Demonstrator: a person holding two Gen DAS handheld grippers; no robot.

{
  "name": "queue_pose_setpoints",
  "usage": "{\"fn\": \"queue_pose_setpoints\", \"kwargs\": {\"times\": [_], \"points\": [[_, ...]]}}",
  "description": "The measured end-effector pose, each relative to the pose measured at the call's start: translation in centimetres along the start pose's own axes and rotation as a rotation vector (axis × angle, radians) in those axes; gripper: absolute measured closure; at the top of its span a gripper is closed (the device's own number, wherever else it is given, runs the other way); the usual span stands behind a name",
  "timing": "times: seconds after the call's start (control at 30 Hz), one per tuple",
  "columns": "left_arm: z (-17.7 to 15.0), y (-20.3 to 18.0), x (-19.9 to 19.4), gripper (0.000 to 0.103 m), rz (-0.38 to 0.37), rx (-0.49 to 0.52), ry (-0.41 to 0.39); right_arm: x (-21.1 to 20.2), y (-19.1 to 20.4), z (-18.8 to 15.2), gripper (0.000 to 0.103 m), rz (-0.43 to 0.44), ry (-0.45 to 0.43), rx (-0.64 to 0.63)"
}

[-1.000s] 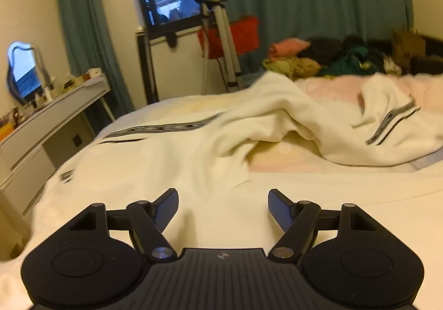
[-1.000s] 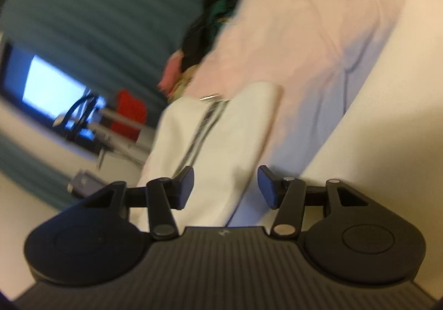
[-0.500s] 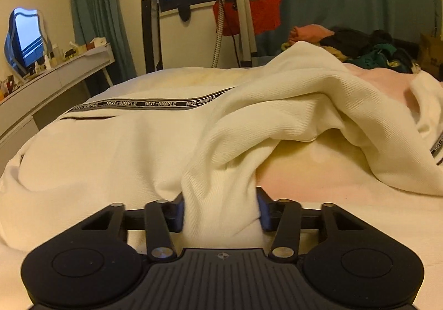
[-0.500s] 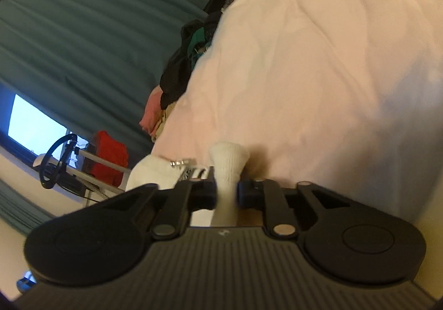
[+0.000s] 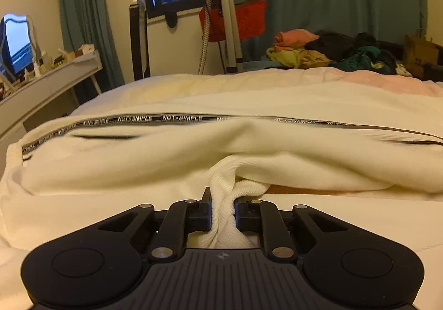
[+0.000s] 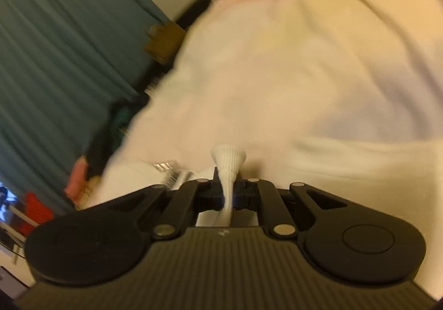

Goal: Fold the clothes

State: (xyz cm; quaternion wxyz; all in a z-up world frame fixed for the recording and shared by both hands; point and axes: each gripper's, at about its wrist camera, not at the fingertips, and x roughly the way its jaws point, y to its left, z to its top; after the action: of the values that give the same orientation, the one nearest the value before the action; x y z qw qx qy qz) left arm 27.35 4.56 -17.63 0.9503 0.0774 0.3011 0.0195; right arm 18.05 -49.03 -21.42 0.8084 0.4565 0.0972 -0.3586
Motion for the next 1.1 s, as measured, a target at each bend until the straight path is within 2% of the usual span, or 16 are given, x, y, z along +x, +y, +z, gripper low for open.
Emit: {"fn": "queue_pose_setpoints", "kwargs": {"times": [0.07, 0.17, 0.23, 0.27, 0.37, 0.5, 0.53, 0.57, 0.63, 0.67, 0.7, 0.83, 0.97, 1.1], "points": [[0.1, 0.3, -0.3, 0.089, -0.013, -0.005, -0.004, -1.2, 0.7, 0.7, 0.094, 0.020, -0.036, -0.022], [0.4, 0.5, -1.3, 0.089, -0.051, -0.015, -0.012, -3.4, 2.6, 1.6, 0.095, 0.038, -0.143, -0.085], [0.5, 0.6, -2.0, 0.089, -0.078, -0.020, -0.015, -4.2, 2.4, 2.0, 0.095, -0.006, -0.181, -0.105], [0.5, 0.6, -2.3, 0.089, -0.089, -0.019, -0.014, -4.1, 1.9, 2.0, 0.094, -0.043, -0.177, -0.122], [0.0, 0.8, -2.5, 0.088, -0.117, -0.011, 0.010, -2.0, 0.2, 1.3, 0.094, -0.157, -0.063, -0.219], [-0.6, 1.9, -2.9, 0.080, -0.162, -0.062, 0.042, -2.7, 0.2, 1.7, 0.090, -0.155, -0.026, -0.280], [-0.5, 2.0, -3.3, 0.072, -0.168, -0.069, 0.042, -3.4, 0.8, 1.8, 0.089, -0.150, -0.025, -0.308], [-0.4, 2.1, -3.8, 0.066, -0.172, -0.074, 0.041, -4.0, 1.3, 1.7, 0.083, -0.145, -0.023, -0.336], [-0.3, 2.3, -5.3, 0.048, -0.181, -0.087, 0.028, -5.5, 2.3, 1.0, 0.060, -0.126, -0.015, -0.381], [-0.3, 2.4, -6.1, 0.046, -0.187, -0.099, 0.020, -6.4, 2.6, 0.7, 0.039, -0.102, -0.010, -0.399], [-0.2, 2.5, -7.0, 0.041, -0.192, -0.111, 0.014, -7.3, 2.8, 0.5, 0.027, -0.075, -0.004, -0.415], [-0.4, 2.7, -10.7, 0.026, -0.211, -0.139, -0.008, -12.6, 5.0, -0.2, 0.028, 0.031, 0.044, -0.452], [-1.7, 3.4, -14.5, 0.020, -0.202, -0.153, 0.003, -18.2, 5.6, -1.0, 0.028, 0.104, 0.090, -0.499], [-4.2, 5.4, -17.9, 0.019, -0.175, -0.181, 0.040, -22.0, 4.8, -0.8, 0.028, 0.116, 0.143, -0.507]]}}
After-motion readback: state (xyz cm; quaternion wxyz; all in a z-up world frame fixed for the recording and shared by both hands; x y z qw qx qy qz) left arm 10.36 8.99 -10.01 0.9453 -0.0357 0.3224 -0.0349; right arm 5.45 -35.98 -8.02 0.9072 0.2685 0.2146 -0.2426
